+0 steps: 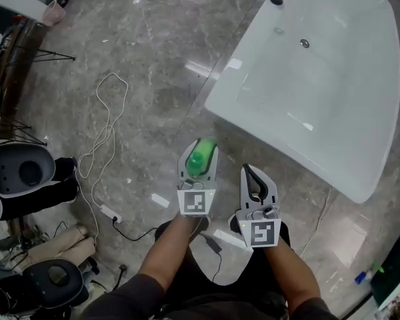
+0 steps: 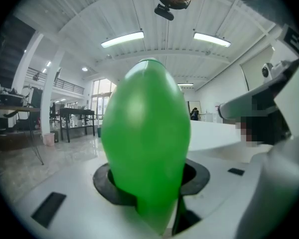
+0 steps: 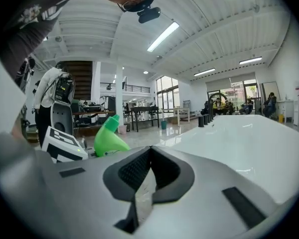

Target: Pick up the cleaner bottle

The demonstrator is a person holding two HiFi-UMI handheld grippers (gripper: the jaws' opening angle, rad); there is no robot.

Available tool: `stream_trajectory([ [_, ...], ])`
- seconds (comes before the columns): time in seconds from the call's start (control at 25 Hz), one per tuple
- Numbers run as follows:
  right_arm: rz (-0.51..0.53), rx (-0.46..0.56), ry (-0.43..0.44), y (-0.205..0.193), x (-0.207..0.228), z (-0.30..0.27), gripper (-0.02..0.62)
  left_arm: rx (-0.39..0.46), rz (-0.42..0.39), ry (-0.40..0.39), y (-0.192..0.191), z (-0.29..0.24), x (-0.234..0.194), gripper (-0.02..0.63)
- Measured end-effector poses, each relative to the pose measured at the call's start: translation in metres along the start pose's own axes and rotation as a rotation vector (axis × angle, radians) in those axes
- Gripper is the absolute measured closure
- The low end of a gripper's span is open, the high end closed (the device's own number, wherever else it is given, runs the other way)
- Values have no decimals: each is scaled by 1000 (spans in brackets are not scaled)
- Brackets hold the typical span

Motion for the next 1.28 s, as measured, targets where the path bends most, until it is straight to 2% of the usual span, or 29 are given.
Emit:
stream_trajectory([
  [0.16, 45, 45, -21, 96, 7, 45, 580, 6, 18, 3, 101, 22, 18, 426],
  [0.28, 86, 66, 12, 150, 5, 78, 580, 24, 6, 8, 155, 46, 32, 426],
  [0.44, 186, 17, 98, 202, -7, 119, 580, 18, -15, 7, 222, 82, 55, 426],
  [0.56, 176, 59, 86, 226, -15, 146, 580, 22, -11, 22, 259, 100, 69, 426],
  [0.68, 109, 127, 14, 243, -11, 174, 580, 38, -10, 5, 286, 113, 89, 426],
  [0.88, 7, 142, -158, 248, 9, 222, 580, 61, -14, -71, 332, 126, 131, 426],
  [1.08, 5, 179, -379, 251, 7, 278, 580, 87, -16, -230, 348, 147, 165, 426],
  [1.28, 33, 179, -569, 262, -27, 340, 580, 106, -14, -348, 362, 197, 168, 427],
])
Point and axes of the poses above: the fingertips, and each gripper's own axes: z backward along the fingers, x to its right, y out of its top, the point moved 7 cm from there along z, backward along the fingers, and after that the axes turned 15 degrees about y, right-handed, at the moved point
